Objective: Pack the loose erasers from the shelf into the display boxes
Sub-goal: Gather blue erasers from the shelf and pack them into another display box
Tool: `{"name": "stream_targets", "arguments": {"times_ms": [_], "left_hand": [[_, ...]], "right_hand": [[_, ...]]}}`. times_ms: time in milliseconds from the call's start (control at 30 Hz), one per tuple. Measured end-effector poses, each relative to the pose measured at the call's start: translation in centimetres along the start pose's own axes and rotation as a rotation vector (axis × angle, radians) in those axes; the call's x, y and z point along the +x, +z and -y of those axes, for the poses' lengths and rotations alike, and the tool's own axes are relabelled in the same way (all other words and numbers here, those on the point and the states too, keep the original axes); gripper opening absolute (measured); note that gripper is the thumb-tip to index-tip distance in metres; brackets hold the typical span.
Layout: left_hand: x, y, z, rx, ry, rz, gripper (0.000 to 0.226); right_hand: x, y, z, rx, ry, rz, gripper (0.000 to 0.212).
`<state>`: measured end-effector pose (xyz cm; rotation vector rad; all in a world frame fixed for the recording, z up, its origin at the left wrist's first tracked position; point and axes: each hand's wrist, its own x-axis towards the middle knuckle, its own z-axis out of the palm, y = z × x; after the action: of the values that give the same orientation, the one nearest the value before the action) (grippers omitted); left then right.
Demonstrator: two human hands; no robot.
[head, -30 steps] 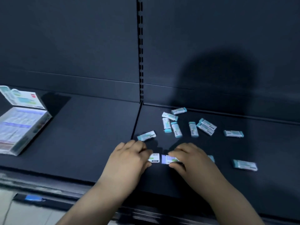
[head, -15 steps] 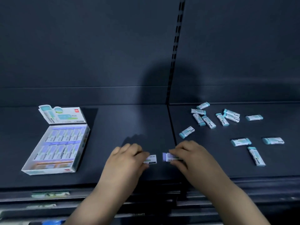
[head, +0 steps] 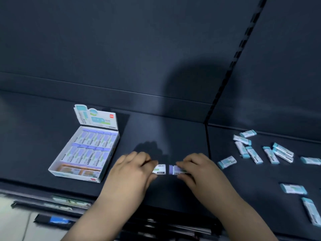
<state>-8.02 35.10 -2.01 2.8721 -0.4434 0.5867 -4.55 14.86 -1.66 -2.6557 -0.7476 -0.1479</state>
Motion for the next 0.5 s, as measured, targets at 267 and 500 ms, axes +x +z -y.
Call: {"name": "stream_targets", "arguments": {"times_ms": [267,500], "left_hand": [[-1.4,-2.8,9.4,-0.028,-0.010,-0.032,0.034],[-2.0,-4.4,18.7,-0.046,0.146,0.084,0.030]], "right_hand": [[4.8,3.5,7.1,0.060,0.001,-0.025,0.029],[8.6,7.7,15.1,0.096,0.134,-0.074,0.030]]}}
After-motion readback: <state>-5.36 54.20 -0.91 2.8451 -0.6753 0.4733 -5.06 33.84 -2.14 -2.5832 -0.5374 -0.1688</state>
